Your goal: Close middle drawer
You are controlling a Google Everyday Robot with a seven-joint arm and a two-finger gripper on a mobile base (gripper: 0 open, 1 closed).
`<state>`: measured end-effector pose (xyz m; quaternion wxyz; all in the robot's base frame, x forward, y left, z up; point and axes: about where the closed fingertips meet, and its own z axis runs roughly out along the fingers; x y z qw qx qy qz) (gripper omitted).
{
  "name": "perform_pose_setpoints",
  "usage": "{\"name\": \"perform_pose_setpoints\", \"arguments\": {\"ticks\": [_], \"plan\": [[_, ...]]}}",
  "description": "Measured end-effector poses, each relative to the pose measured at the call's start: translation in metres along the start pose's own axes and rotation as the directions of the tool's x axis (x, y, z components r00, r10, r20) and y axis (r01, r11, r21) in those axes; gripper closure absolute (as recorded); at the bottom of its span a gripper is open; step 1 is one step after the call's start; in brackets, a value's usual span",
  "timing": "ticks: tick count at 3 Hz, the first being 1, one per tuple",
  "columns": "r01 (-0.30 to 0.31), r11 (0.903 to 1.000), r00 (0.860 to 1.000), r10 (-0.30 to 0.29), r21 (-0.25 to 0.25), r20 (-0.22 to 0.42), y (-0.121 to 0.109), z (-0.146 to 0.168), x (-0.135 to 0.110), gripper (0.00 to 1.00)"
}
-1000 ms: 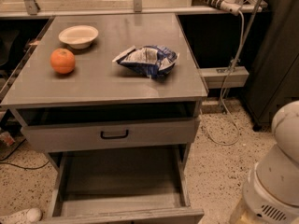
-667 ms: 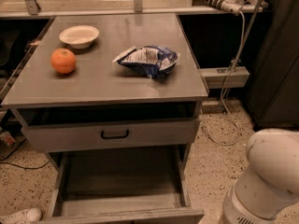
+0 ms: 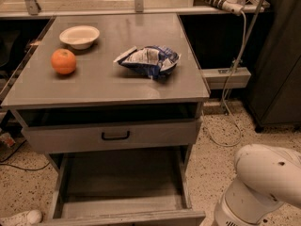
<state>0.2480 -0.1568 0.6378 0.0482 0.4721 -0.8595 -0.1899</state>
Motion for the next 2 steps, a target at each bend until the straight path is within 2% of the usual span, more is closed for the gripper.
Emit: {"name": "perform_pose_setpoints", "arguments": {"ticks": [1,2], "plan": [[-0.026,0.9995,0.999,0.026,0.016,0.022,-0.009,0.024,-0.002,1.0],[-0.075,0.9971,0.995,0.073,0.017,0.075,-0.037,0.062,-0.013,1.0]]}}
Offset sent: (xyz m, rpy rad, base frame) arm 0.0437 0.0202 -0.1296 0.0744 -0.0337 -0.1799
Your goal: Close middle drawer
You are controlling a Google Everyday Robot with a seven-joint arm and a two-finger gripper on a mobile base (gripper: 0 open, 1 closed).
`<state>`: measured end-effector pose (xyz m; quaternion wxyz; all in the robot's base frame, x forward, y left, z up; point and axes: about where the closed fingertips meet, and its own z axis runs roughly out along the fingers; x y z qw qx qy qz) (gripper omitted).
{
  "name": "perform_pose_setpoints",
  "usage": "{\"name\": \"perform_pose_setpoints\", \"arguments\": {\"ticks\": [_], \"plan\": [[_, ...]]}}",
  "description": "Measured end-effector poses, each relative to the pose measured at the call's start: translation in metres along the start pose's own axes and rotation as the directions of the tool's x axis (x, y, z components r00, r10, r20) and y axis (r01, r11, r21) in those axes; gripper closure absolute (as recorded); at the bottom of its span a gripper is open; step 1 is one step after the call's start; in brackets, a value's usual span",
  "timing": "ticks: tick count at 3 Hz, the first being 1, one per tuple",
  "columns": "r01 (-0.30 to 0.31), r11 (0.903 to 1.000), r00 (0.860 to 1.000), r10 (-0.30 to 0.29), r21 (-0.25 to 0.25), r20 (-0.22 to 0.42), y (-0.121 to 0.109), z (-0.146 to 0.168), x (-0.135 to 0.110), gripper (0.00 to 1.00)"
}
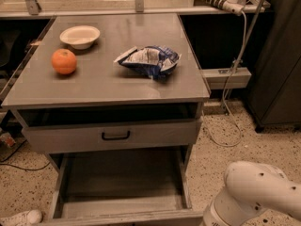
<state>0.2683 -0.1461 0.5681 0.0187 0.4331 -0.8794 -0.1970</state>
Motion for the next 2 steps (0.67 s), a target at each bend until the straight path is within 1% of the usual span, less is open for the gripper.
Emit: {"name": "perform_pose_setpoints", "arguments": {"ticks": [1,2], "plan": [[-0.031,0.9992,0.999,0.031,-0.027,0.027,-0.019,0.037,-0.009,1.0],[-0.047,0.995,0.998,0.05,-0.089,0.027,-0.024,0.073,-0.013,1.0]]}}
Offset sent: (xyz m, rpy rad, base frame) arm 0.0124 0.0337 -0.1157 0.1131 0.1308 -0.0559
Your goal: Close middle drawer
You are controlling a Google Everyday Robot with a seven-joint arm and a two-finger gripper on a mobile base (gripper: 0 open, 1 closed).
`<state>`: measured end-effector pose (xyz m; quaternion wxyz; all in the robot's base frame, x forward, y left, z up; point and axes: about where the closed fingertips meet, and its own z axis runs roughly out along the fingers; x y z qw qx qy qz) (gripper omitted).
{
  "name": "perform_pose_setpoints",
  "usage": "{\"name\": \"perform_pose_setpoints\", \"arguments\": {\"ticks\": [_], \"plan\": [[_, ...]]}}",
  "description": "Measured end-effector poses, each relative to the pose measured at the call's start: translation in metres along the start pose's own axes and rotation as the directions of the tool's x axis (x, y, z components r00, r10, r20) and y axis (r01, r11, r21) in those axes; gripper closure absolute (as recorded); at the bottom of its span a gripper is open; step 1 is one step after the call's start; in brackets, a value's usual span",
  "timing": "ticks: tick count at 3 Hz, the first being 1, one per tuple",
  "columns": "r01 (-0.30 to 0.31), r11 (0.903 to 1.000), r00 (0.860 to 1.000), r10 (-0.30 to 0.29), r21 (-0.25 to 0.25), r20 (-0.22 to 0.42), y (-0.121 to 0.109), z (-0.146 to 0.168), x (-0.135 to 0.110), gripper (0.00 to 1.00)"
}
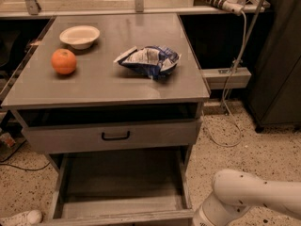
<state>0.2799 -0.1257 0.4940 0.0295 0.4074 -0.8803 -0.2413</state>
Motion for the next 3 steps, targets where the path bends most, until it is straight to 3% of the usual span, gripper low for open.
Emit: {"name": "perform_pose_setpoints", "arguments": {"ticks": [2,3], "plan": [[-0.02,0.9997,1.0,0.02,-0.014,0.008,-0.003,0.018,0.004,1.0],[-0.068,0.9977,0.996,0.068,-0.001,0.06,-0.025,0.035,-0.003,1.0]]}}
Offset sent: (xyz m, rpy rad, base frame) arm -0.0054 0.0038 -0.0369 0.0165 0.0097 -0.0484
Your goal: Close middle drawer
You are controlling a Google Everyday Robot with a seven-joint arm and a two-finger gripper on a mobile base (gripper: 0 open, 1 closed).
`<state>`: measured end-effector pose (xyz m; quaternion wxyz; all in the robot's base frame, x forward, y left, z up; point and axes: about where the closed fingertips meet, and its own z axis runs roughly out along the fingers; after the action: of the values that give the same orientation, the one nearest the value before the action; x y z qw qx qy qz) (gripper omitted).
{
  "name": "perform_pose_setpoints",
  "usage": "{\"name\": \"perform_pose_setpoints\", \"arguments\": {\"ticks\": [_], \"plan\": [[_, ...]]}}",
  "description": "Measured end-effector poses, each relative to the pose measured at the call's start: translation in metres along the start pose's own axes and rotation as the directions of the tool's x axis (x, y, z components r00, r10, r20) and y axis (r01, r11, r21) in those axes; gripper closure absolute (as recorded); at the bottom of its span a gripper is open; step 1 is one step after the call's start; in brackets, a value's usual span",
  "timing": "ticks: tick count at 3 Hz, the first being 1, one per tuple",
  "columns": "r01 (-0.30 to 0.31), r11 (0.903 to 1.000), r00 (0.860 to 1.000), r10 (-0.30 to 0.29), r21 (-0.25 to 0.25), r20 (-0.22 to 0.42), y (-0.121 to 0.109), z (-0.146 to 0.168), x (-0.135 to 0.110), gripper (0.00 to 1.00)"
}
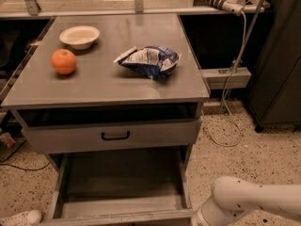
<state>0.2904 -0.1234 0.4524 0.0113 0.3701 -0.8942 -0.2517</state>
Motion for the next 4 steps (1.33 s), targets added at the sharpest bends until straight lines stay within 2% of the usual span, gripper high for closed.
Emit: {"name": "perform_pose_setpoints", "arguments": {"ticks": [2,4], "plan": [[-0.027,0.9995,0.998,0.026,0.016,0.056,-0.026,0.018,-0.023,1.0],[0.003,0.9988,0.997,-0.007,0.05,0.078,-0.039,0.02,-0.053,1.0]]}}
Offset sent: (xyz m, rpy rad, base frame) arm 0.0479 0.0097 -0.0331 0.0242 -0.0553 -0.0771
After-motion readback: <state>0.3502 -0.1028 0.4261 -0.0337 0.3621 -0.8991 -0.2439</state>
